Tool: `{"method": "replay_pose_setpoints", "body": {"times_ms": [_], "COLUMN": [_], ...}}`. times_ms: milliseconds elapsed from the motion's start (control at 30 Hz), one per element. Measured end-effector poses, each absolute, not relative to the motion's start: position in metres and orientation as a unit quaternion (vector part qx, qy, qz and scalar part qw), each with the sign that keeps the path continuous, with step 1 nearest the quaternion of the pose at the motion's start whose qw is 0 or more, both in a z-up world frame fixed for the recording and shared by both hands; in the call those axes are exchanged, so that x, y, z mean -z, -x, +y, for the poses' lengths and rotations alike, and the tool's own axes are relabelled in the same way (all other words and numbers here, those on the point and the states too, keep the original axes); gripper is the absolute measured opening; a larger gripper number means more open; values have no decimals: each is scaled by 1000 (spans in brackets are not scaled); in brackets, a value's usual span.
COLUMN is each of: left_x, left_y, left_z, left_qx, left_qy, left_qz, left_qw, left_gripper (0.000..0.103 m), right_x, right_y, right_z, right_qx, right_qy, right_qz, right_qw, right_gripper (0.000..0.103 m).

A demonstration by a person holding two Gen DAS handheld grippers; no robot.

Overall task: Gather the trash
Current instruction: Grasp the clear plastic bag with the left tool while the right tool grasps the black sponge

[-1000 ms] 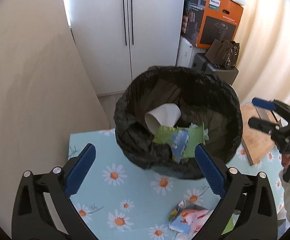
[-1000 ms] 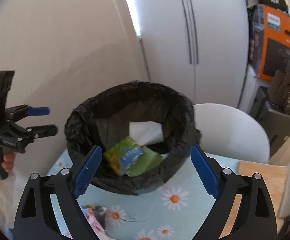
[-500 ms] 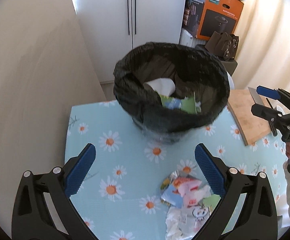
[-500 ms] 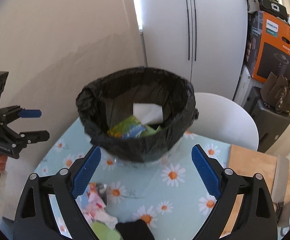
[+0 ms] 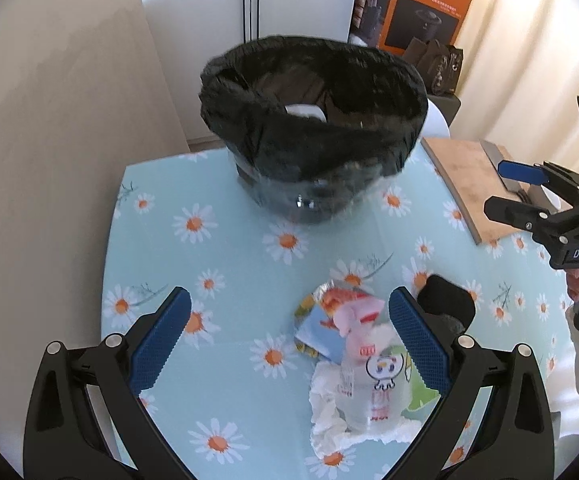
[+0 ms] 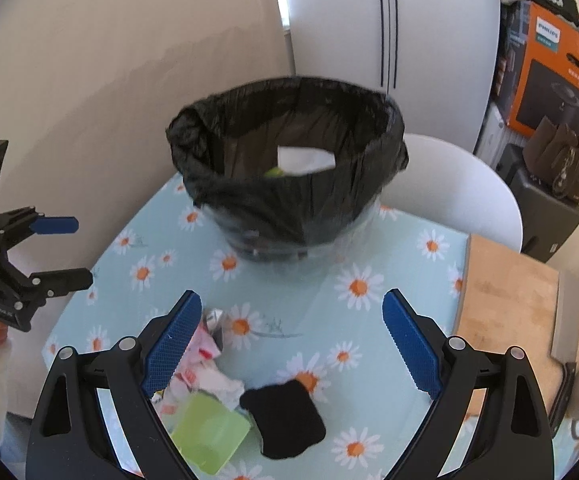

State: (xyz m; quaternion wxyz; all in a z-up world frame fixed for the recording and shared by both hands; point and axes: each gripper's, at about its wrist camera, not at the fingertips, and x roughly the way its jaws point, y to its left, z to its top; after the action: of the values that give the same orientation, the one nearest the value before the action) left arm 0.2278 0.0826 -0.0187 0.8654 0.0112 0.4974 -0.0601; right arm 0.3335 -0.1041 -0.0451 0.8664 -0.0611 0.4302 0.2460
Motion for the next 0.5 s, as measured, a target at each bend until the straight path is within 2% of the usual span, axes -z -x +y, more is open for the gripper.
{"method": "replay_pose_setpoints", "body": {"times_ms": [500], "left_x": [68], "left_y": [-208], "left_z": [45], "left_qx": [113], "left_qy": [-12], "left_qz": [541], "left_qw": [833], "left_gripper": [97], "right_x": [105], "right_y": [-320], "right_z": [-109], "right_qx": [-237], "right_qy": [74], "right_qz": [497], "right_qw": [832], "right_gripper": [88]}}
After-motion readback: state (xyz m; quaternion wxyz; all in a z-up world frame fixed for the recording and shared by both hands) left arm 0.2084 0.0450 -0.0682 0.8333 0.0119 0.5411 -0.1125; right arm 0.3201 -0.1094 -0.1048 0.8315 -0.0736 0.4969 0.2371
